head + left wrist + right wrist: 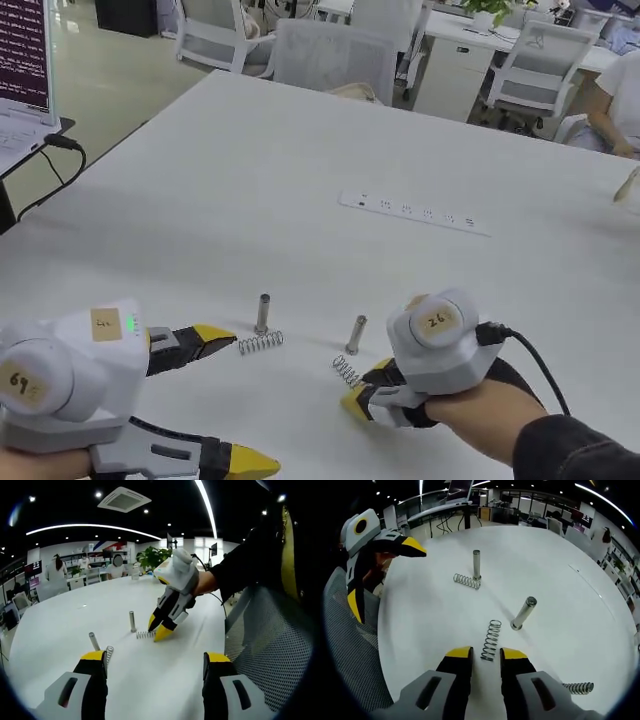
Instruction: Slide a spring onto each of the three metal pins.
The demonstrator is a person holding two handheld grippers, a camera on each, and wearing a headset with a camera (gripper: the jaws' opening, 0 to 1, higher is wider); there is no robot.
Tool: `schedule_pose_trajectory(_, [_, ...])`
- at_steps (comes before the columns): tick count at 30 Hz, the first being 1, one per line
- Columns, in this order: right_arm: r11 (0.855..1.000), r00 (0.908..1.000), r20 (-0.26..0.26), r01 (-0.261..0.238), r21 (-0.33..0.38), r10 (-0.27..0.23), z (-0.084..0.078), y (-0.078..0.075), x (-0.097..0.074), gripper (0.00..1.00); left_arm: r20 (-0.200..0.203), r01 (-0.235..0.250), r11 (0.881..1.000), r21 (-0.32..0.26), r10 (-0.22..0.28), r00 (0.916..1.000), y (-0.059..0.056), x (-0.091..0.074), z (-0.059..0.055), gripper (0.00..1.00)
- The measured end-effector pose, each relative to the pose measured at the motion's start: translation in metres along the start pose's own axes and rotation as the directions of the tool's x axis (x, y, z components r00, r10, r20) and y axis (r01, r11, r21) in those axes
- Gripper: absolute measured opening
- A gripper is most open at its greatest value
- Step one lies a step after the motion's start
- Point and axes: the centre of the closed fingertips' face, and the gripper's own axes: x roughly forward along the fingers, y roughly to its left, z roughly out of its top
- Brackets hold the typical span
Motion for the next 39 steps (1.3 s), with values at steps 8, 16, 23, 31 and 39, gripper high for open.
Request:
schedule_pose_trajectory(8, [1.000,0.9999,0.000,0.015,-0.019,-0.015,-0.001,0.002,-0.001,0.11,0.002,0.000,1.000,-0.001,0.000,1.0000,0.000,0.000,0.000,0.75])
schedule_pose_trajectory(16, [0.998,0.9994,-0.025,0.021,-0.055,-0.023,-0.004,-0.002,-0.002,0.08,0.001,0.005,1.000,0.003,-0.005,1.0000,0.000,0.001,0.001,0.74])
schedule_pose_trajectory(23, [0.996,0.9994,-0.033,-0.008,-0.090,0.005,-0.001,0.004,-0.009,0.08,-0.006,0.016,1.000,0.013,-0.016,0.9999,-0.002,0.003,0.002,0.73])
schedule_pose_trajectory(31, [0.989,0.9967,-0.041,-0.074,-0.129,0.070,0.007,0.021,-0.025,0.08,-0.004,0.025,1.000,0.019,-0.025,0.9997,-0.002,0.004,0.003,0.70])
schedule_pose_trajectory(39, [0.978,0.9926,-0.047,-0.118,-0.170,0.112,0.019,0.035,-0.042,0.08,-0.001,0.031,0.999,0.030,-0.031,0.9995,-0.003,0.004,0.004,0.66])
